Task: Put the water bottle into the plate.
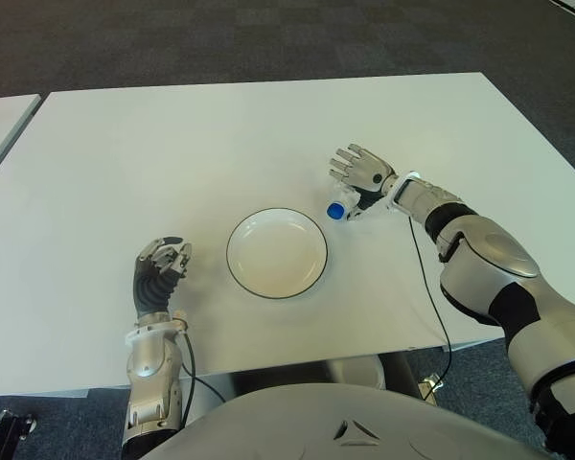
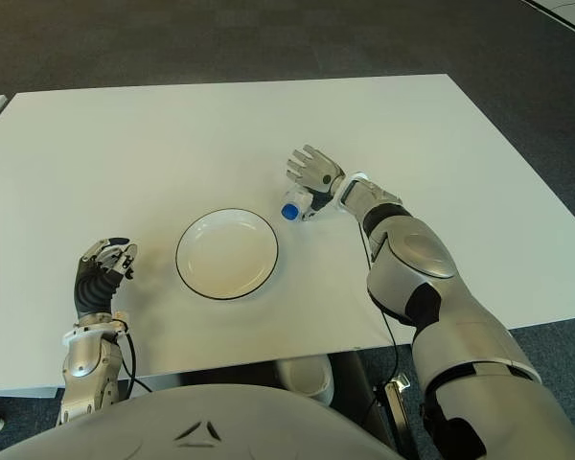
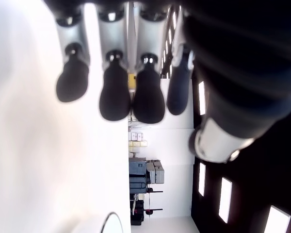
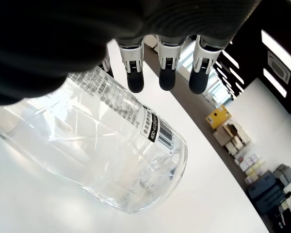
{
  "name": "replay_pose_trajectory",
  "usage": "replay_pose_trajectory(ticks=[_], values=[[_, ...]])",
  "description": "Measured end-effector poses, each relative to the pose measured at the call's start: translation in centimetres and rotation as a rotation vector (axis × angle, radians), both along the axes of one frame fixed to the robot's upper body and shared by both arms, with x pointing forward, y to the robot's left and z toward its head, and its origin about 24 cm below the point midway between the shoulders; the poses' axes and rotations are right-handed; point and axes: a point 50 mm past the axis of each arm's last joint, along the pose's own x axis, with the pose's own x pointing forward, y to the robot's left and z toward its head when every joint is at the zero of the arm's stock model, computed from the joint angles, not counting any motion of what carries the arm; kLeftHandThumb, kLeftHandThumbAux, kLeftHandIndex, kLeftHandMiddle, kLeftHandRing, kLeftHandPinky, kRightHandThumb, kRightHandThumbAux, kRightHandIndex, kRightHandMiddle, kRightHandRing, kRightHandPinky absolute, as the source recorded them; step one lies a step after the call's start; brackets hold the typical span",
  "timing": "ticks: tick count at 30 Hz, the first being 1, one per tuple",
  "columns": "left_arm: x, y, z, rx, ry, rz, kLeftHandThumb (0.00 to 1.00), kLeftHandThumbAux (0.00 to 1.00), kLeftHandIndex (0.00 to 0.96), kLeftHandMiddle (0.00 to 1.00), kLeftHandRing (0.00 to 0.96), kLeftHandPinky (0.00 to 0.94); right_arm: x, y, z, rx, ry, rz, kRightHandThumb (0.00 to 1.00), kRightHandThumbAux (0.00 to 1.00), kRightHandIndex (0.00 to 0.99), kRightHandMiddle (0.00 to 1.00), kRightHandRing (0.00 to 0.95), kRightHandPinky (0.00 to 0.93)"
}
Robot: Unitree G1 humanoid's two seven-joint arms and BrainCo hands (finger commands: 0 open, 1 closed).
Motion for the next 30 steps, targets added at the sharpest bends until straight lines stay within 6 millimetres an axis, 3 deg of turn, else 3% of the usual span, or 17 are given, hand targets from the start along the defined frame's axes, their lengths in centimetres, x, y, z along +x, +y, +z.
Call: replay_pose_trajectory(ticks=[13,21,25,30], values=[[-0.43,0.16,0.08,0.004,0.002,0.008,0.701,0.722,0.433,0.745,0.731,0.728,0.14,0.23,0.13,0.049,0.013,-0.039,0.503,0.26,0.0,0.0,0.0,0.023],[-0.54,0.23,0.18,0.005,0.0,0.011,0.701,0.721,0.433,0.741,0.728,0.725,0.06,0.49,0.18,0.168,0.064,-0.078,0.41,0.442,0.0,0.03,0.084,0.23],[-0.57,0.27,0.17,-0.002,-0.002,0.015,0.702,0.721,0.433,0.739,0.726,0.722,0.06,0.43,0.05,0.259,0.106,-0.153,0.378,0.504,0.006,0.126,0.225,0.37],[-0.59,0.33,0.17,-0.026,-0.01,0.02,0.703,0.721,0.434,0.739,0.726,0.723,0.34,0.42,0.06,0.452,0.178,-0.326,0.314,0.572,0.074,0.229,0.317,0.428]])
